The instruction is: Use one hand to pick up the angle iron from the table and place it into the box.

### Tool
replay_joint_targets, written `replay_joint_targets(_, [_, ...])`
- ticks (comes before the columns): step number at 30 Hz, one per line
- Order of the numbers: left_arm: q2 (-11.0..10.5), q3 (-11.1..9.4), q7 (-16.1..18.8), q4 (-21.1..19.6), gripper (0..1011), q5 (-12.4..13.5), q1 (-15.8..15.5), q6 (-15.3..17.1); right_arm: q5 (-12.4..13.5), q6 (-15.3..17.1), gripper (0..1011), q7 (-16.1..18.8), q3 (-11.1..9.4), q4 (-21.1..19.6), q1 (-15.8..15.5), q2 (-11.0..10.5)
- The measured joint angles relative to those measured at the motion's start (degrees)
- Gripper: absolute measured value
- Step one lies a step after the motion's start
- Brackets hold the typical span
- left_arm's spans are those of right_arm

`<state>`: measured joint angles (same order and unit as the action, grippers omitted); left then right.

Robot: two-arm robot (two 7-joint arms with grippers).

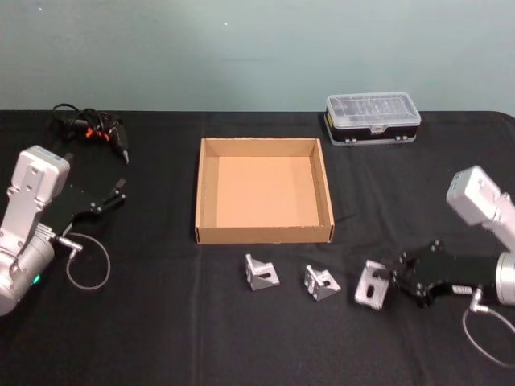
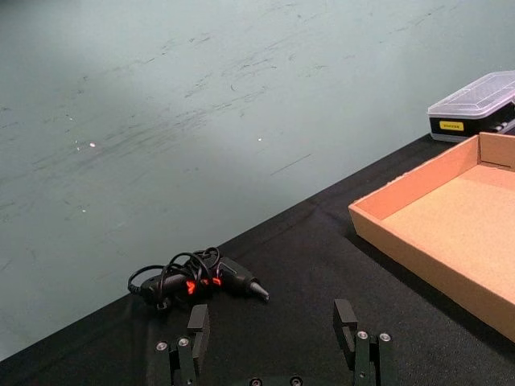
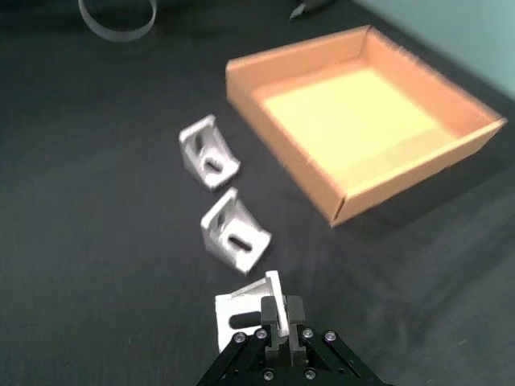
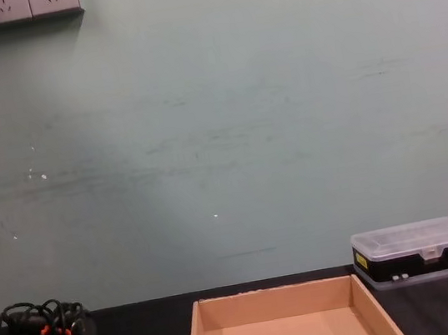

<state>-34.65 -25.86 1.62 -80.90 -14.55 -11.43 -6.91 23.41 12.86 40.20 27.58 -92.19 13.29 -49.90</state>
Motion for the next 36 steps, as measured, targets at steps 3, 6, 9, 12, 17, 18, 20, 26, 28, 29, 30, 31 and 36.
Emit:
replay_joint_targets(3, [0.0, 0.0, 0.0, 0.0, 1012, 0.0, 0.0, 0.0, 1.7, 0.5, 77, -1.9, -2.1, -2.7, -1.1, -0.3])
replay_joint_targets(6, [0.0, 0.0, 0.0, 0.0, 1011, 0.0, 0.0, 0.0, 2.9, 1.1, 77, -3.3, -3.5, -4.7, -1.3, -0.3])
replay_joint_targets(9, [0.0, 0.0, 0.0, 0.0, 1012, 0.0, 0.0, 0.0, 3.4, 2.0, 77, -4.9, -4.4, -6.0, -0.6, 0.3])
replay_joint_targets(12, [0.0, 0.0, 0.0, 0.0, 1011, 0.0, 0.0, 0.0, 3.5, 2.8, 77, -5.8, -4.5, -6.2, 0.6, 1.2])
replay_joint_targets(17, [0.0, 0.0, 0.0, 0.0, 1011, 0.0, 0.0, 0.0, 3.2, 4.5, 77, -6.8, -3.0, -3.0, 5.2, 5.7])
replay_joint_targets(18, [0.0, 0.0, 0.0, 0.0, 1011, 0.0, 0.0, 0.0, 3.2, 4.5, 77, -6.8, -3.0, -3.0, 5.2, 5.7])
replay_joint_targets(20, [0.0, 0.0, 0.0, 0.0, 1011, 0.0, 0.0, 0.0, 3.3, 4.8, 77, -6.9, -2.1, -0.6, 7.2, 7.9])
replay_joint_targets(26, [0.0, 0.0, 0.0, 0.0, 1011, 0.0, 0.0, 0.0, 1.3, 5.4, 75, -7.5, 1.7, 7.4, 13.3, 14.1])
replay_joint_targets(28, [0.0, 0.0, 0.0, 0.0, 1011, 0.0, 0.0, 0.0, 0.1, 5.6, 77, -7.7, 3.1, 10.7, 15.7, 16.4])
replay_joint_targets(29, [0.0, 0.0, 0.0, 0.0, 1011, 0.0, 0.0, 0.0, -0.3, 5.7, 77, -7.8, 3.6, 12.0, 16.5, 17.2])
replay_joint_targets(30, [0.0, 0.0, 0.0, 0.0, 1011, 0.0, 0.0, 0.0, -0.6, 5.7, 77, -7.9, 3.9, 12.9, 17.2, 17.8])
replay_joint_targets(31, [0.0, 0.0, 0.0, 0.0, 1011, 0.0, 0.0, 0.0, -1.2, 5.8, 75, -8.0, 4.5, 15.1, 18.6, 19.2])
replay_joint_targets(36, [0.0, 0.0, 0.0, 0.0, 1011, 0.0, 0.0, 0.0, -3.1, 5.9, 77, -8.2, 5.9, 21.2, 22.1, 22.8])
